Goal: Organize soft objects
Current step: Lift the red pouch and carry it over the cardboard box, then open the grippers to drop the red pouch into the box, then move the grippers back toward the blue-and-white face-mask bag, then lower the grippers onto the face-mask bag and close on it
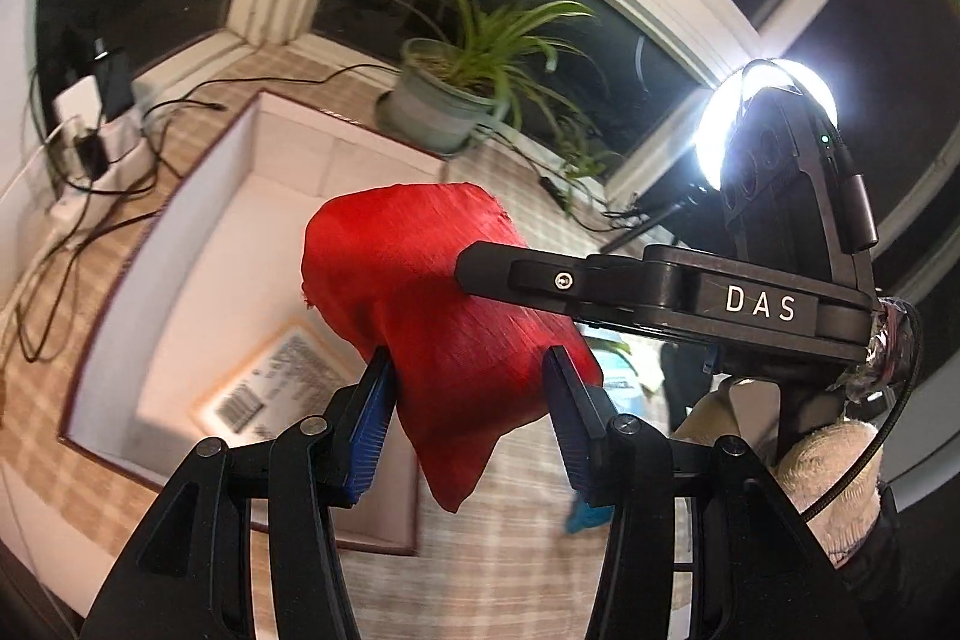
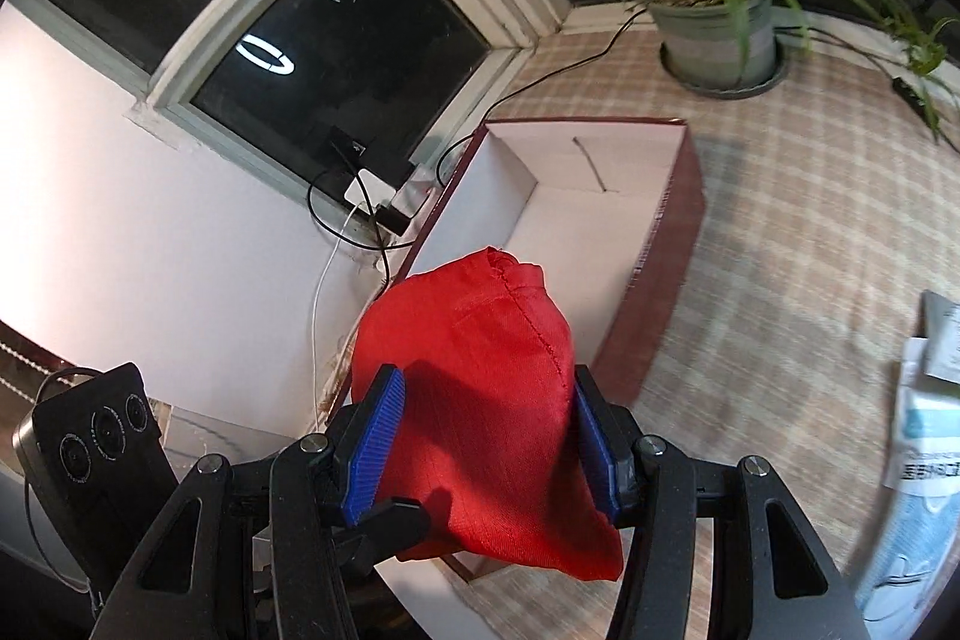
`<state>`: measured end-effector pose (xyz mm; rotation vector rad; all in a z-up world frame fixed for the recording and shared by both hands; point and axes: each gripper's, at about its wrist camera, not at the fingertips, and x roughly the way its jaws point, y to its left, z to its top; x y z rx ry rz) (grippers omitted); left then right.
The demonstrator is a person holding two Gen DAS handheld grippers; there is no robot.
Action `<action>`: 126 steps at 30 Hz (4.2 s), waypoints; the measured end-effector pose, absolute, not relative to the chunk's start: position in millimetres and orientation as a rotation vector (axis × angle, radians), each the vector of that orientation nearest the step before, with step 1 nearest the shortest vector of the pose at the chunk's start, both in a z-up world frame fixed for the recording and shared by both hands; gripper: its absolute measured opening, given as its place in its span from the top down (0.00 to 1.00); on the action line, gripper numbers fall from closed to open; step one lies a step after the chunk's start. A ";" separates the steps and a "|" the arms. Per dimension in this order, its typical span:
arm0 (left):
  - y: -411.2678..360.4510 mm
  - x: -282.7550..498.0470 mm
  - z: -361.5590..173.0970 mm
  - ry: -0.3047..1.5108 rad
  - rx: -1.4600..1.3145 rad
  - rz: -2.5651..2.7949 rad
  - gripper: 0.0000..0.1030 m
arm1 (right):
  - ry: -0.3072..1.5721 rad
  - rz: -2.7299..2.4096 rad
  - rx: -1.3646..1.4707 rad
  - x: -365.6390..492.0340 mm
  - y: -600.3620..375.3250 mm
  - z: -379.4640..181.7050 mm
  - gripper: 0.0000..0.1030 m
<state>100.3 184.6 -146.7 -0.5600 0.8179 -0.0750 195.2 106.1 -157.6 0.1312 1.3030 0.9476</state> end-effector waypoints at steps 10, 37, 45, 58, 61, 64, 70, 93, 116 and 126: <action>226.9 107.8 -170.2 0.846 -0.575 -0.001 0.55 | 1.310 0.937 0.094 197.9 149.3 -175.5 0.50; 200.0 105.1 -150.6 0.792 -0.480 -0.018 0.52 | 1.127 0.754 0.089 189.2 25.9 -137.2 0.43; 149.4 106.5 -145.2 0.807 -0.448 -0.151 0.48 | 1.029 0.570 0.122 163.1 -94.7 -124.3 0.37; 55.7 128.9 -180.2 0.959 -0.400 -0.326 0.48 | 1.060 0.410 0.260 153.0 -224.2 -158.7 0.25; 40.5 137.5 -189.5 0.997 -0.411 -0.352 0.48 | 1.103 0.423 0.273 157.9 -231.9 -171.0 0.25; 28.4 147.8 -201.9 1.043 -0.429 -0.375 0.48 | 1.156 0.442 0.300 166.7 -239.3 -186.0 0.25; 15.7 167.7 -225.6 1.119 -0.481 -0.383 0.48 | 1.275 0.485 0.354 192.4 -247.5 -219.4 0.25; 8.2 287.7 -284.6 1.206 -0.569 -0.273 0.48 | 1.457 0.598 0.402 204.8 -256.1 -281.6 0.36; -30.2 269.9 -292.7 1.250 -0.573 -0.413 0.47 | 1.465 0.675 0.457 214.4 -243.1 -292.4 0.42; -59.5 242.0 -286.3 1.307 -0.429 -0.403 0.47 | 1.439 0.641 0.533 210.2 -252.6 -297.7 0.56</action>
